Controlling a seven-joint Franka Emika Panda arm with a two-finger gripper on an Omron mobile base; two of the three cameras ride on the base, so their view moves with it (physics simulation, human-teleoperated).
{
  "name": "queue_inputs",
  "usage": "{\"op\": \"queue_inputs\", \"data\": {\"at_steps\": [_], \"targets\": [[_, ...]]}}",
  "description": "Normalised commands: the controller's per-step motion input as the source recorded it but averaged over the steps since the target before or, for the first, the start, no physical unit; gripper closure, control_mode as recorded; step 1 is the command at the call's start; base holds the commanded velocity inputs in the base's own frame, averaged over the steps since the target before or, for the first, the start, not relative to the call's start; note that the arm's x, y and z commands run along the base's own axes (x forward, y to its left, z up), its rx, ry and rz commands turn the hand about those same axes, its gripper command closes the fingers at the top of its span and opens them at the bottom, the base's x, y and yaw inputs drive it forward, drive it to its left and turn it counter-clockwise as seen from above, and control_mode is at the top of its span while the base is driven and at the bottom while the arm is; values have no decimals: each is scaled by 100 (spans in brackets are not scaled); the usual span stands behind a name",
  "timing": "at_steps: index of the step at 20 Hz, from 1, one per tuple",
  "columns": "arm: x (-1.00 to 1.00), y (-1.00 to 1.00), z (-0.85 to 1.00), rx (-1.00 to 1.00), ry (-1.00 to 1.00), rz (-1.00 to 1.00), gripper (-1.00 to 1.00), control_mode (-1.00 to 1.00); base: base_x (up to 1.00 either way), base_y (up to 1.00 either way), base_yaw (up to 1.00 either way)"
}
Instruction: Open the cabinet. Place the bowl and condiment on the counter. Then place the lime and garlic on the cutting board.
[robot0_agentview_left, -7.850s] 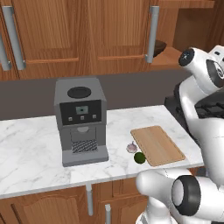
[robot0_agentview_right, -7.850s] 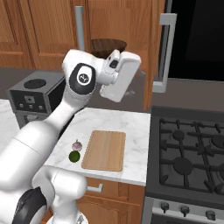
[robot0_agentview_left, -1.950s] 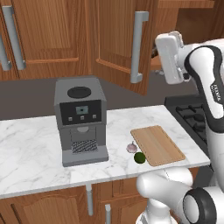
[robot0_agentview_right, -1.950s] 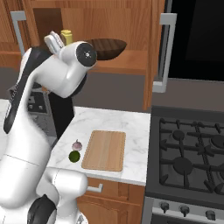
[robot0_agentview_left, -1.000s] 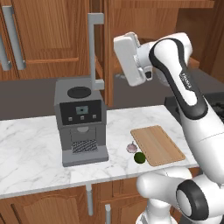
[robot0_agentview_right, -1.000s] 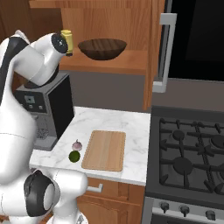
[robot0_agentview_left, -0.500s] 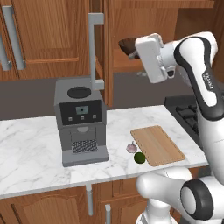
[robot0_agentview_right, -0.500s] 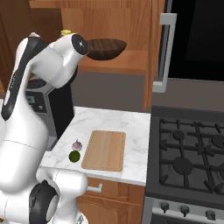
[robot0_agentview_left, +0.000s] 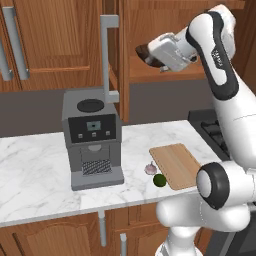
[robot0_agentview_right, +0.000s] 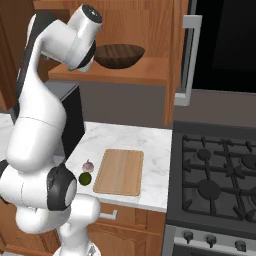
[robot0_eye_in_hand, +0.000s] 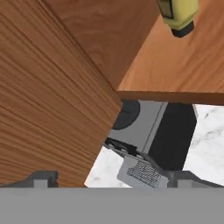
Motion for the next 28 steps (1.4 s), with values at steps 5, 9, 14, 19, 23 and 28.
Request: {"op": "queue_inputs", "data": {"at_steps": [5,9,14,19,23,28], "targets": [[47,0,0,-41,-43,17,-100,-100,0,0,0],[62,11,0,-18,-21,-5,-100,-100,0,0,0],[53,13,0,-5,-13,-12,-100,-100,0,0,0],[50,0,0,0,-10,-8,-100,-100,0,0,0],[55,3,-6,0,-5,-6,-100,-100,0,0,0],[48,20,0,0,-6,-1,-100,-100,0,0,0]]}}
